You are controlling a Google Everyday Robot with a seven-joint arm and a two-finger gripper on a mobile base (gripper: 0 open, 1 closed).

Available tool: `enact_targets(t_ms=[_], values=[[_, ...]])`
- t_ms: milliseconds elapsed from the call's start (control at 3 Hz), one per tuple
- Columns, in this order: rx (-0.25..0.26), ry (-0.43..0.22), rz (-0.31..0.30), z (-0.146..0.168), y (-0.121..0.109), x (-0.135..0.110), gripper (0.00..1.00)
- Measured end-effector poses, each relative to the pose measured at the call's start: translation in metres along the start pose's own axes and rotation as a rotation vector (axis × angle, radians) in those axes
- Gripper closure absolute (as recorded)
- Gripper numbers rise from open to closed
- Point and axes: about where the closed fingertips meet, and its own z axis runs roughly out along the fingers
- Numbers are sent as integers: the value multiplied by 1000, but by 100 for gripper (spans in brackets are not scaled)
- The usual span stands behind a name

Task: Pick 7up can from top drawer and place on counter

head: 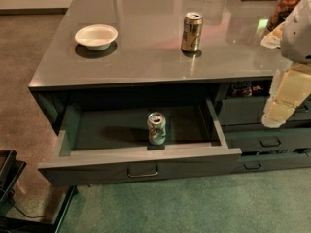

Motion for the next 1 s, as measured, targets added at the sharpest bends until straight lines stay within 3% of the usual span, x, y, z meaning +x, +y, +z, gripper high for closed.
enact_targets(t_ms=[333,667,1000], values=[[0,0,0,0,0,0,0],[0,0,0,0,0,0,19],[13,-41,34,22,1,-5,43]])
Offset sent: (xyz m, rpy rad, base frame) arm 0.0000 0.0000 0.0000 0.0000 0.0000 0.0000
